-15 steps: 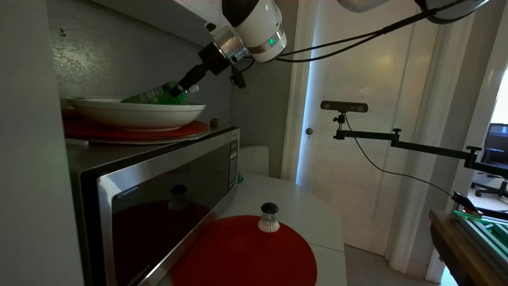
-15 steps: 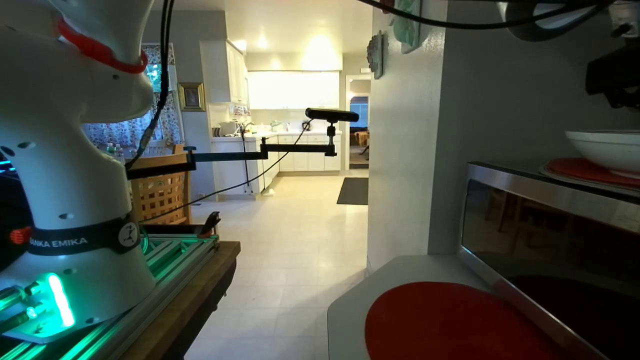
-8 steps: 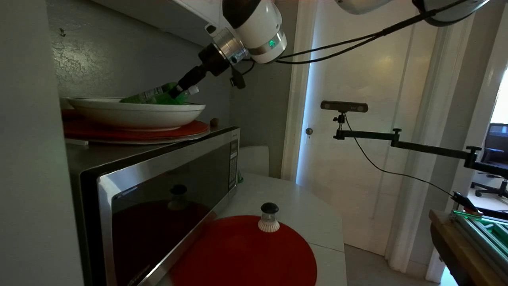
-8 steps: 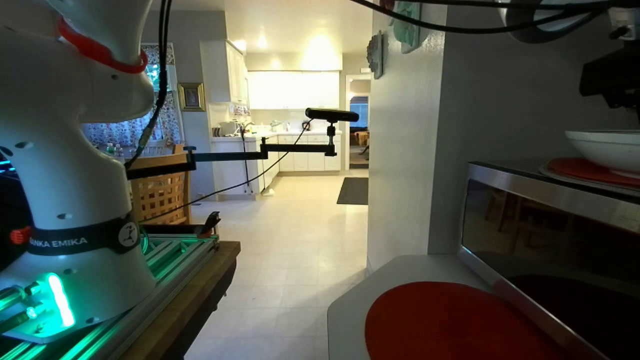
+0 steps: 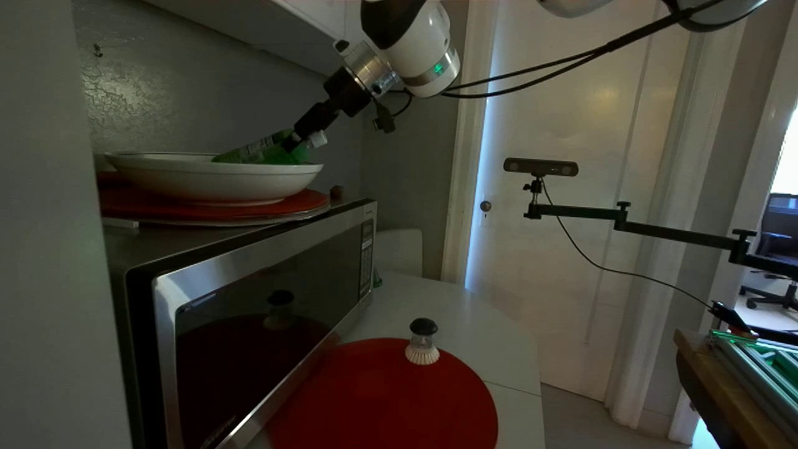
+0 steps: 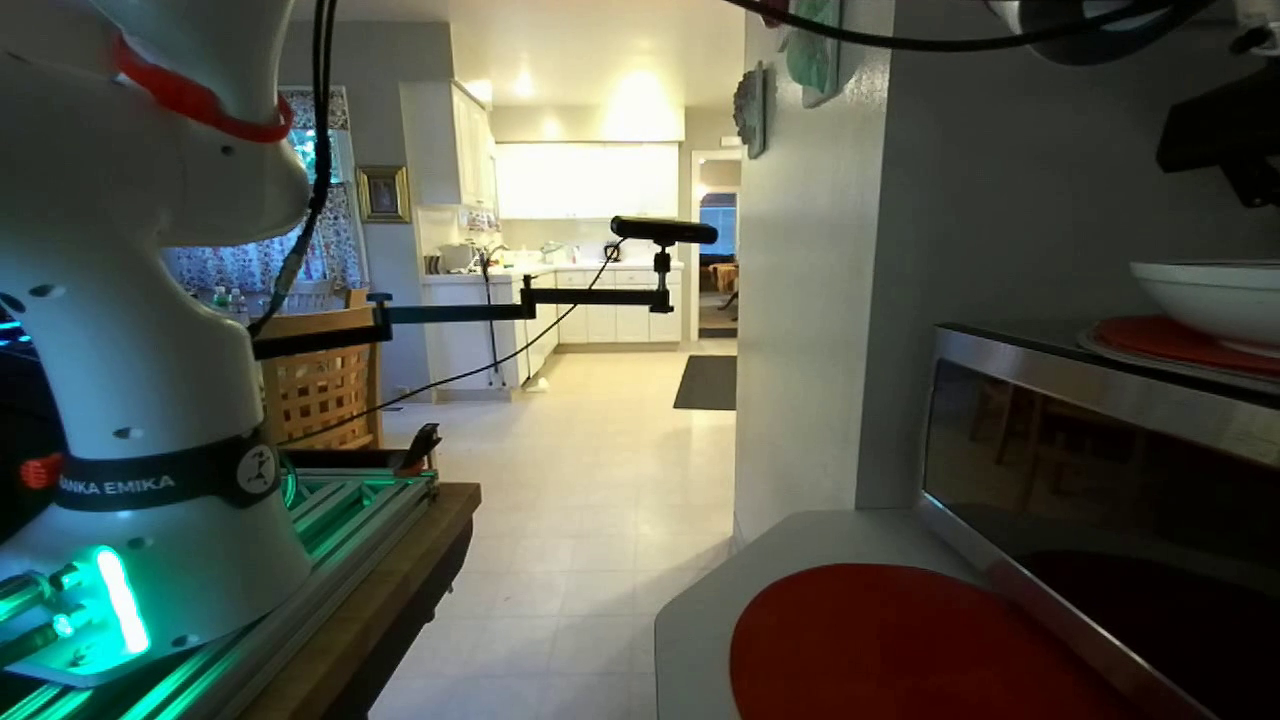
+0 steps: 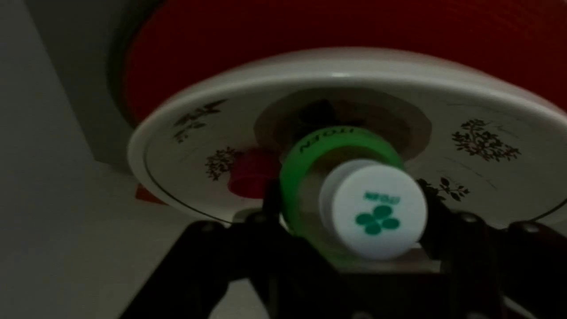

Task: Pick up the bottle and put it in the bowl

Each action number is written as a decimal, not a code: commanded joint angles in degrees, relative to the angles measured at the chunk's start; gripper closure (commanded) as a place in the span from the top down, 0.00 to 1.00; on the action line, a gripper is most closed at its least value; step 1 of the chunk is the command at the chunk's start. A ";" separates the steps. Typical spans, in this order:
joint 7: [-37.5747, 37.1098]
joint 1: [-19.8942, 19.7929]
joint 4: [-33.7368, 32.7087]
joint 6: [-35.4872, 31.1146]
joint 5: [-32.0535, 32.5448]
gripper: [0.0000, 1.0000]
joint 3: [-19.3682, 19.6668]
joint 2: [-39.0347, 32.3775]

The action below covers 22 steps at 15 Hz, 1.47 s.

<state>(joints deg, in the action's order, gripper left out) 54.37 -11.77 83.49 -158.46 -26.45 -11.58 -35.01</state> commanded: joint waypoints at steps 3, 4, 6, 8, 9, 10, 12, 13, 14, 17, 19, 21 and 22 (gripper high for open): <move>-15.33 2.03 10.88 4.91 11.12 0.99 7.35 11.27; -17.47 2.38 12.10 5.93 13.27 1.00 8.27 12.73; -21.11 2.99 14.12 9.25 16.78 1.00 9.28 15.97; -25.34 3.92 15.83 13.05 20.01 1.00 10.26 19.31; -28.29 4.70 16.40 15.97 22.69 1.00 11.24 21.30; -30.47 5.02 17.06 19.71 24.50 1.00 11.69 23.70; -34.86 5.64 17.86 29.26 28.17 1.00 12.91 28.37; -36.48 5.75 18.14 33.91 29.42 1.00 13.32 30.57; -38.11 5.70 18.92 38.19 29.94 1.00 13.63 32.65; -43.72 5.57 23.68 45.34 26.92 1.00 14.27 37.75; -48.02 5.69 27.73 46.63 24.48 1.00 14.58 40.06; -51.30 5.96 31.43 47.00 22.18 1.00 14.58 42.06; -52.35 6.16 33.16 46.48 21.14 1.00 14.50 42.70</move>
<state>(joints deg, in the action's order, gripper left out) 6.28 -6.70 111.31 -110.91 -2.11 2.11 4.12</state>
